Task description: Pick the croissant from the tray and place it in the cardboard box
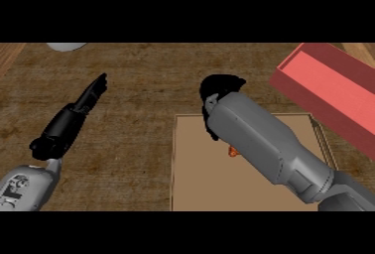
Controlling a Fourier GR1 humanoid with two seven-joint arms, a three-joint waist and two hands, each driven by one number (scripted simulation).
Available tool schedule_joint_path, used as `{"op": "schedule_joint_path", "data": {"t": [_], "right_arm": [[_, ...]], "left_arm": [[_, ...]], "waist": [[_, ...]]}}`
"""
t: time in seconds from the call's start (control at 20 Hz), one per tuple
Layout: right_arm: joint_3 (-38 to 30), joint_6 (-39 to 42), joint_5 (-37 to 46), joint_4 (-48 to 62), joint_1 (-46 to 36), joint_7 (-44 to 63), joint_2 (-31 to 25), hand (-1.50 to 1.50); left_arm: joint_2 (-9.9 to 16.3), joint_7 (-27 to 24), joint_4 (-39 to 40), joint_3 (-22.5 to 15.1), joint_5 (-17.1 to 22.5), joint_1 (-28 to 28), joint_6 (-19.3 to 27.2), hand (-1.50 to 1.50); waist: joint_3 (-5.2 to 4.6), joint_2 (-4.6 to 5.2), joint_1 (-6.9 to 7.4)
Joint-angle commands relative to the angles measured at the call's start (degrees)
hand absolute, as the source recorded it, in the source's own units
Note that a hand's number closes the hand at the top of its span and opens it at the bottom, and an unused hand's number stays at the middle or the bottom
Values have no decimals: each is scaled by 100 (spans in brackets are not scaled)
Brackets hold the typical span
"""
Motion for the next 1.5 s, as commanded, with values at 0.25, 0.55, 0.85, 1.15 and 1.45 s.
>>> {"op": "schedule_joint_path", "data": {"t": [0.25, 0.55, 0.85, 1.15, 1.45], "right_arm": [[-116, 487, 250, 786, -165, 895, 83, -150], [-129, 290, 436, 440, 230, 1095, 382, -150], [-222, 96, 662, 394, 636, 982, 405, -150], [-267, 263, 904, 421, 766, 1001, 203, -150], [-444, 134, 1090, 57, 1221, 791, -39, -150]], "left_arm": [[-215, 68, -102, -87, -269, 68, 192, 0], [-146, 217, -413, 52, -173, 270, 67, 0], [-290, 5, -10, 67, -386, 103, 69, 0], [-159, 52, -64, 347, -173, 100, -134, 0], [-175, 431, -398, 355, -150, 41, -264, 0]], "waist": [[6, 18, -19], [8, -13, -73], [6, 6, -123], [5, 0, -115], [9, -6, -107]]}}
